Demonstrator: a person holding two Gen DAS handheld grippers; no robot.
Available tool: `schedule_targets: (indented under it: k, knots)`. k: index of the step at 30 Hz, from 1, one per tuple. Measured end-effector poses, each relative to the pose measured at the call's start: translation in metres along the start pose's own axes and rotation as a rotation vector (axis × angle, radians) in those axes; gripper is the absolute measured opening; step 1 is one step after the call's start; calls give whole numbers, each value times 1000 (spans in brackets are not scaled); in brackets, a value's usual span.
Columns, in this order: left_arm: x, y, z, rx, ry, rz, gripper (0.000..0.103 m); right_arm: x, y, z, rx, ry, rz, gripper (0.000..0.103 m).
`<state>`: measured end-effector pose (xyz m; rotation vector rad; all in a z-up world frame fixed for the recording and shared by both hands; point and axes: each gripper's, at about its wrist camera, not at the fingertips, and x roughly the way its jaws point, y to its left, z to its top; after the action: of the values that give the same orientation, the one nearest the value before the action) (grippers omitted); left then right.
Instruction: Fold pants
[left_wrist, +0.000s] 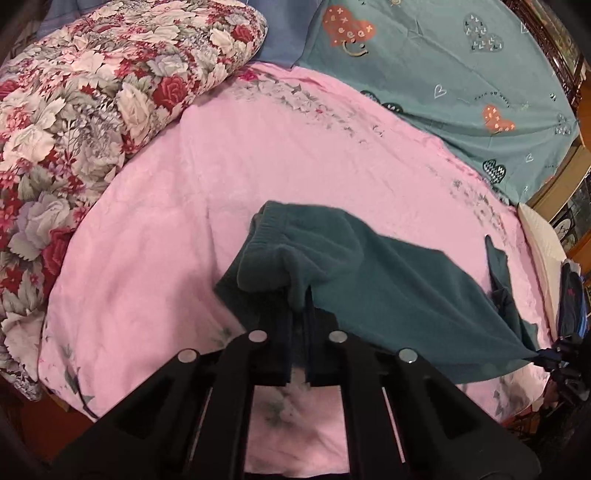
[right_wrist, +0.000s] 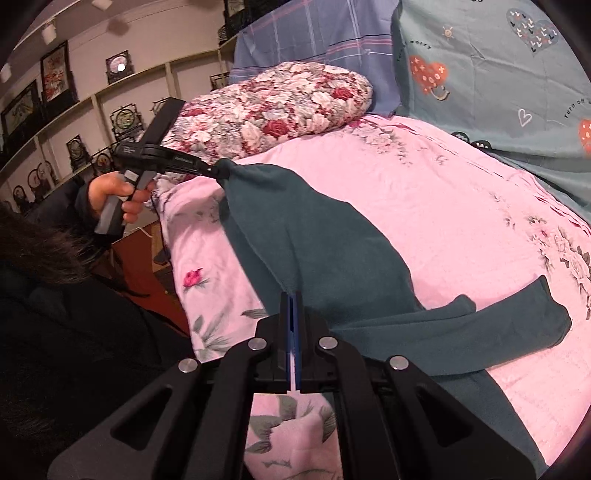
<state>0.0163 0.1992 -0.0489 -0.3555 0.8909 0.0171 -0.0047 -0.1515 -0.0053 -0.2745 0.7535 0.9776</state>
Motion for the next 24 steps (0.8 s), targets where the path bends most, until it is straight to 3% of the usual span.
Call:
schedule_targets:
  k: [3, 6, 10, 13, 15, 17, 21, 23, 24]
  knots:
    - [15, 13, -10, -23, 49, 29, 4, 18, 0, -12, 20, 68, 11, 1]
    - [16, 20, -13, -33, 49, 32, 4, 17, 0, -18, 24, 65, 20, 1]
    - [16, 13, -11, 27, 65, 55, 5, 22, 4, -21, -10, 92, -32, 1]
    - [29, 7, -19, 67, 103, 105, 15, 42, 8, -32, -31, 158, -85, 1]
    - [26, 3, -23, 100, 89, 139, 26, 44, 9, -35, -24, 159, -91, 8]
    - [16, 1, -25, 110, 75, 167, 73, 37, 12, -33, -26, 144, -101, 30]
    - [-29, -18, -26, 177, -1, 203, 76, -9, -5, -21, 41, 32, -116, 33]
    - [-55, -43, -23, 238, -59, 159, 79, -36, -33, -7, 124, -23, -184, 33]
    - [-61, -58, -23, 271, -76, 132, 79, -49, -57, 4, 187, -45, -262, 33]
